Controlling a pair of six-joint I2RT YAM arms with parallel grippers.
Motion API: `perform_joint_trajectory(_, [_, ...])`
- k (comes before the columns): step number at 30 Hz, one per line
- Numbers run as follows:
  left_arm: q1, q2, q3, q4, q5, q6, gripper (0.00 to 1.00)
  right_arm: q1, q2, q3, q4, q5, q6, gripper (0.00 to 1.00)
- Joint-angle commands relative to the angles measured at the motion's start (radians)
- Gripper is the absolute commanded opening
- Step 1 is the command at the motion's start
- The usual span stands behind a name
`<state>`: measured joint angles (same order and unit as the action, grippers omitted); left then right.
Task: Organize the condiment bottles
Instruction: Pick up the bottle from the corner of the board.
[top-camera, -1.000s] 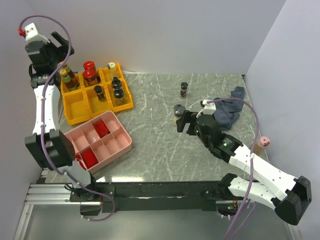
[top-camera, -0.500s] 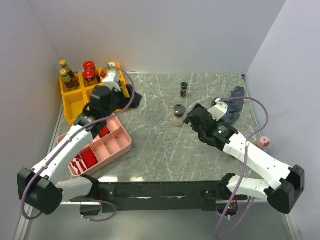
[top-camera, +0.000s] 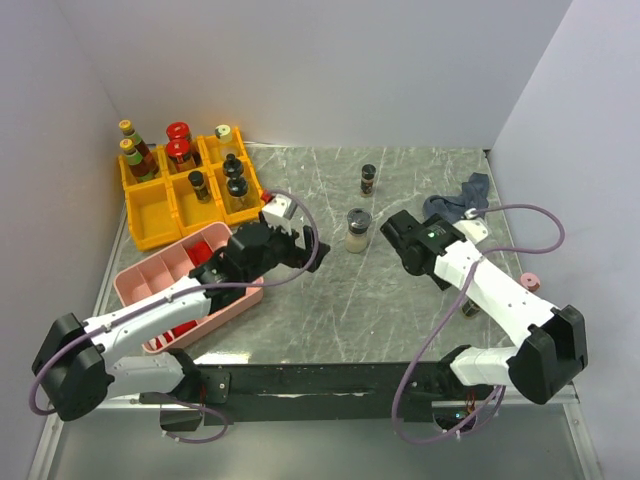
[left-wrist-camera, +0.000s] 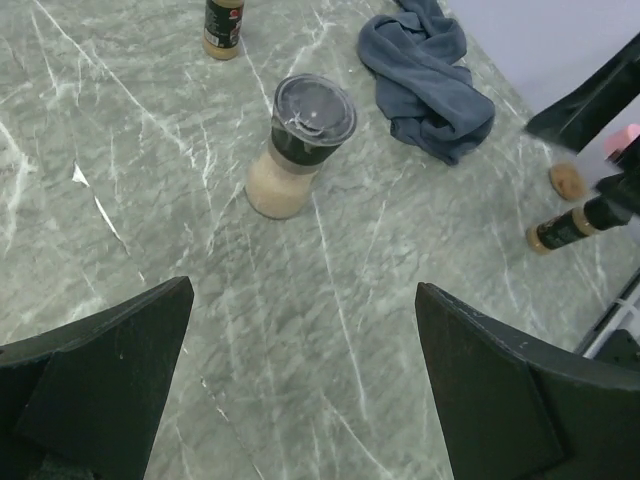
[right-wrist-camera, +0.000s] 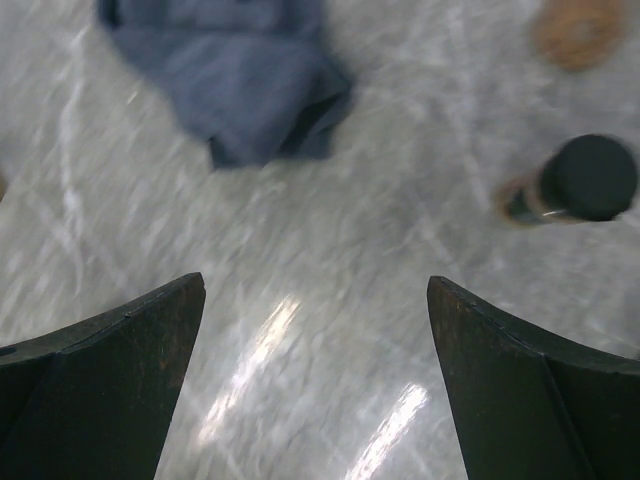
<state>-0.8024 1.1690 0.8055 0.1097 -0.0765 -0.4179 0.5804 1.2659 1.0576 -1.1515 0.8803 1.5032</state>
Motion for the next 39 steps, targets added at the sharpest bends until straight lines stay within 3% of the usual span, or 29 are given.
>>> perform_joint_trajectory(1, [-0.007,-0.035,-0.104,0.186,-0.051,0.060,0.99,-0.077,0.001,0.038,-0.194,0.126,0.190,1.00])
perform_joint_trajectory(6, [-0.014,-0.065,-0.204,0.279,-0.141,0.076,0.99,-0.319,-0.034,0.005,-0.188,0.140,0.222,1.00])
perform_joint_trajectory(16, [-0.038,-0.118,-0.259,0.329,-0.186,0.080,0.99,-0.615,0.068,0.028,-0.140,0.285,0.278,1.00])
perform_joint_trajectory(22, [-0.038,-0.144,-0.307,0.389,-0.212,0.067,0.99,-0.646,0.156,0.010,-0.096,0.347,0.287,1.00])
perform_joint_trajectory(34, [-0.038,-0.204,-0.339,0.407,-0.246,0.080,0.99,-0.789,0.254,-0.071,0.352,0.221,-0.018,1.00])
perform_joint_trajectory(39, [-0.041,-0.197,-0.335,0.401,-0.240,0.080,0.99,-0.824,0.331,-0.029,0.211,0.186,0.130,1.00])
